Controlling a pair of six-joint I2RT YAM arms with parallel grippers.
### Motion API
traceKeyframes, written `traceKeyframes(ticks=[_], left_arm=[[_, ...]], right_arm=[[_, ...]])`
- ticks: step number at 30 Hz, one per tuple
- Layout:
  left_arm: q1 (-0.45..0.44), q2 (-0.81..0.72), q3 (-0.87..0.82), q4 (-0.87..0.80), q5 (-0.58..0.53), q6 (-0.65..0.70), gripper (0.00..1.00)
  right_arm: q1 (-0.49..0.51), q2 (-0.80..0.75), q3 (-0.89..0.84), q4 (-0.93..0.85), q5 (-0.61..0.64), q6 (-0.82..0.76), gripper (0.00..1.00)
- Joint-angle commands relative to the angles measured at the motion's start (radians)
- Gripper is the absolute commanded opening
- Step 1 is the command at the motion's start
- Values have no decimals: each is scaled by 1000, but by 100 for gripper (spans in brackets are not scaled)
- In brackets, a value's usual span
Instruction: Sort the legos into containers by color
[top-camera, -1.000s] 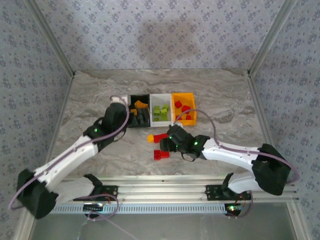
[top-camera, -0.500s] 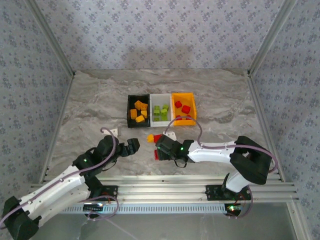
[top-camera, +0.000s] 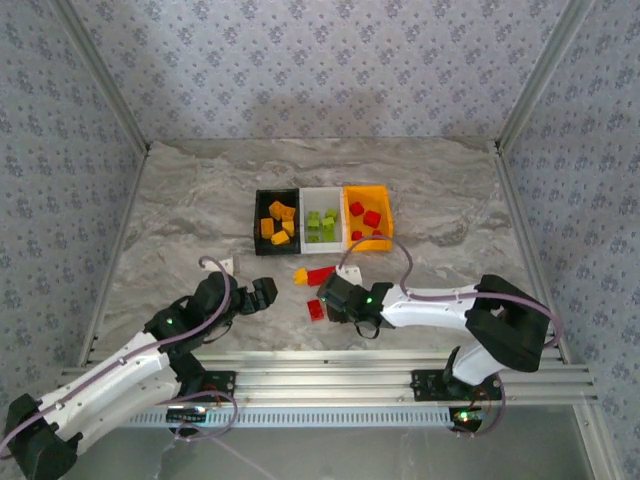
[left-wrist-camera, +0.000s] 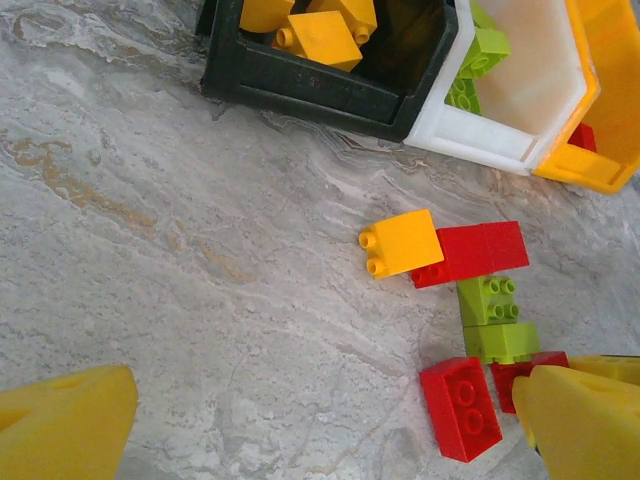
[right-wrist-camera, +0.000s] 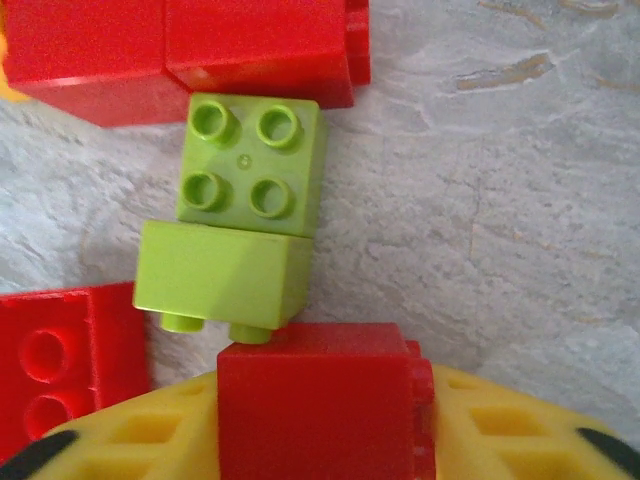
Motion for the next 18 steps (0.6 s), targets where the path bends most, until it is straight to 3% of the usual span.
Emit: traceKeyframes(ticks=[1,8,13,18], left_arm=[[-7,4,8,11,-7,4,99],[-6,46,43,-42,-47,55,99],[-6,45,25,-12,-28,43,99],[-7,45,30,-9,-8,40,100]], right_arm=[[-7,-25,-17,3,23,-7,36],[-22,-244,58,-172,141,-94,31],[-250,-274,167,-158,52,-210,31],[-471,-79,337,-127,-56,-260,32]])
